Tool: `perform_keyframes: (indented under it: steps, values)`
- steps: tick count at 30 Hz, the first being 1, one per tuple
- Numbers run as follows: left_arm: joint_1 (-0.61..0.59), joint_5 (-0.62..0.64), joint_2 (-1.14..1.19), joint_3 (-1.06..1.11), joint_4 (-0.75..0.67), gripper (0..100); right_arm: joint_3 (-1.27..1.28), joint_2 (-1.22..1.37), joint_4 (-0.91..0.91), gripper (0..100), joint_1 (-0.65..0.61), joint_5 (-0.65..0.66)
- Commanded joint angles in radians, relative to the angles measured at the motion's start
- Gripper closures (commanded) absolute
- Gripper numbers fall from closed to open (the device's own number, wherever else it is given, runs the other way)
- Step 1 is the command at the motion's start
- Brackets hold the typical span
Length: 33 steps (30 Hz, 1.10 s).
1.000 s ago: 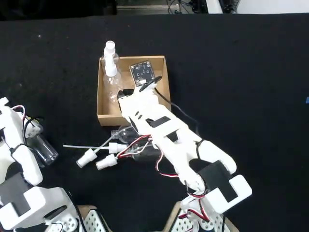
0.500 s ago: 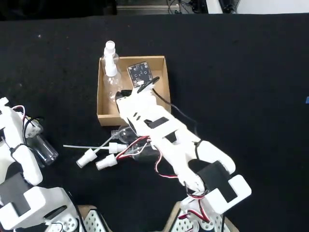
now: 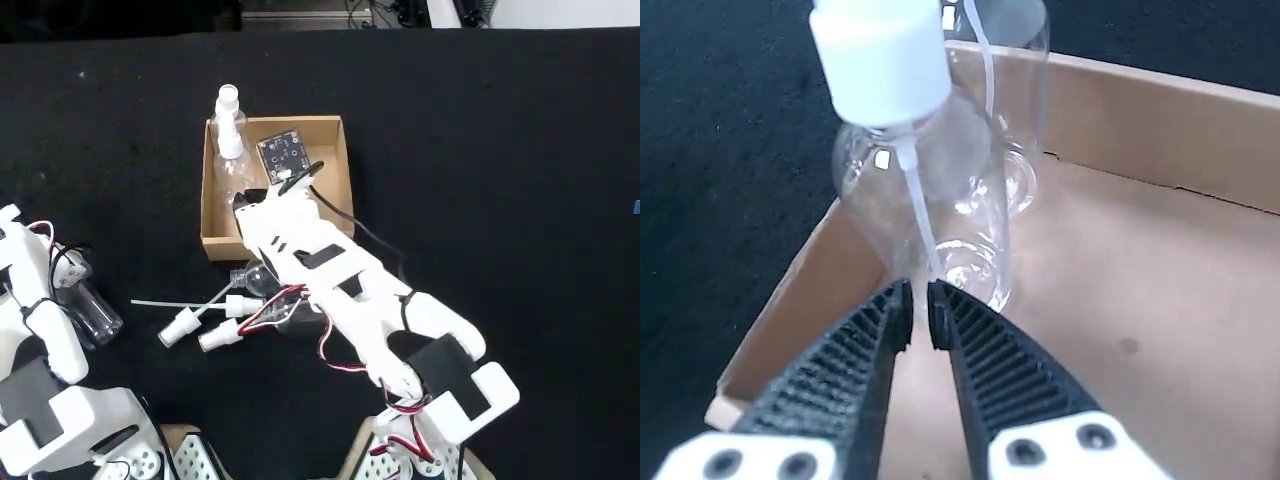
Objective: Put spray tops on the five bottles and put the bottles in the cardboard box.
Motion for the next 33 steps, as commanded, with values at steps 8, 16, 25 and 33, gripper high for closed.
perform_keyframes:
  steps: [8, 16, 25, 33]
  values:
    - [0.007, 0.009, -0.055, -0.013, -0.012, 97, -0.062, -0.004, -0.08, 98.3, -0.014, 0.005]
    - [0.007, 0.009, -0.055, -0.012, -0.012, 97, 0.019, -0.114, -0.08, 98.7, -0.012, 0.008]
    - [0.007, 0.009, -0.055, -0.013, -0.012, 97, -0.024, -0.163, 0.097, 98.7, 0.043, 0.003]
    - [0.007, 0.009, -0.055, -0.013, -0.012, 97, -0.18, -0.058, 0.287, 98.7, 0.06, 0.003]
